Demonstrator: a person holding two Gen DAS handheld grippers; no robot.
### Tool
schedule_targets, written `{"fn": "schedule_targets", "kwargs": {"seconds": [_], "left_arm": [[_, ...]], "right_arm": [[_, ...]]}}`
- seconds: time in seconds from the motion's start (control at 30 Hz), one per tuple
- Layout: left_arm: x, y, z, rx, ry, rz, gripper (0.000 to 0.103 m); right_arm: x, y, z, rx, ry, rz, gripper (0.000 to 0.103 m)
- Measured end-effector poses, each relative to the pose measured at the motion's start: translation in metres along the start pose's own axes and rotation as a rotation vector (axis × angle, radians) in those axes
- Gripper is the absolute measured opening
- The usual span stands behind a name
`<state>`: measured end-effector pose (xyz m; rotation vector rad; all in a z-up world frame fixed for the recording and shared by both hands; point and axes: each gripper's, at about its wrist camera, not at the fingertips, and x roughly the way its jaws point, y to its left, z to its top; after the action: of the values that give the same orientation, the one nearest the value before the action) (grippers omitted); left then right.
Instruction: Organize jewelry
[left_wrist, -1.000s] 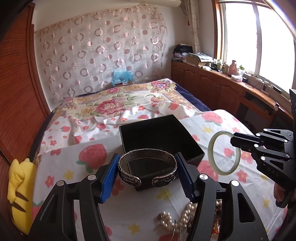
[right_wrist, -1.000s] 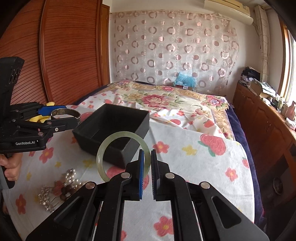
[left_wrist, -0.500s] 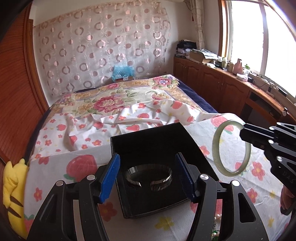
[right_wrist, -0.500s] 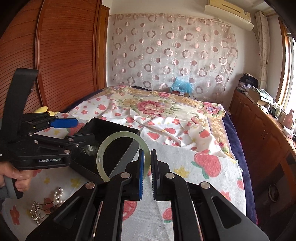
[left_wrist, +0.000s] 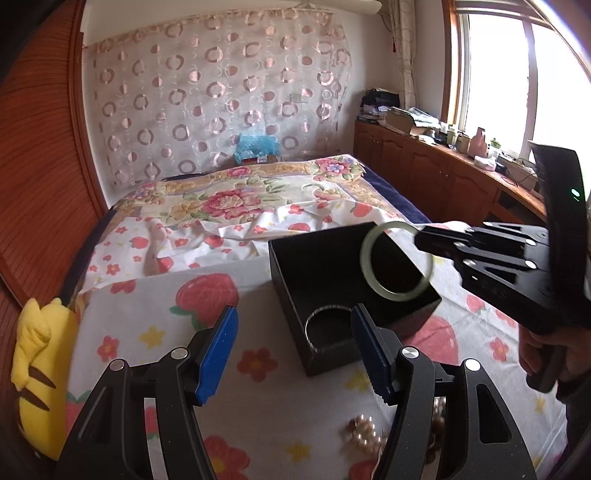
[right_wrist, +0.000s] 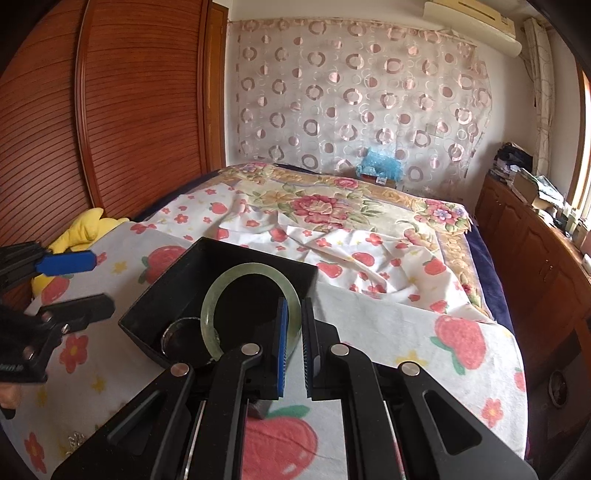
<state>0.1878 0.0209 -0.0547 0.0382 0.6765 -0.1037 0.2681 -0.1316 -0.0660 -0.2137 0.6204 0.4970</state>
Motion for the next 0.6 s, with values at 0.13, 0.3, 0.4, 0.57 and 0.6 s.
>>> {"fn": "schedule_targets", "kwargs": {"seconds": [0.13,0.3,0.4,0.57,0.6], "left_arm": [[-0.01,0.001,-0.019,0.009,0.011,-0.01,0.061],[-0.019,-0.002,-0.039,0.0,0.027,-0.04,0.061],[-0.027,-0.004,-0.051,-0.005,0.032,-0.063,0.061],[-0.038,-0.013,-0.065,-0.011,0.033,-0.082,0.062],[-0.039,-0.014,-0.067,-0.01,0.033,-0.083,0.063]], "right_arm": [[0.012,0.012,0.0,-0.026,0.037,0.033,0.011],[0.005,0.016,-0.005,-0.033,0.026,0.036,0.014],[-0.014,0.017,-0.013,-0.042,0.002,0.043,0.014],[-0.05,0.02,-0.038,-0.068,-0.01,0.072,0.015],[-0.055,0.021,-0.043,-0.067,-0.009,0.08,0.016]]}}
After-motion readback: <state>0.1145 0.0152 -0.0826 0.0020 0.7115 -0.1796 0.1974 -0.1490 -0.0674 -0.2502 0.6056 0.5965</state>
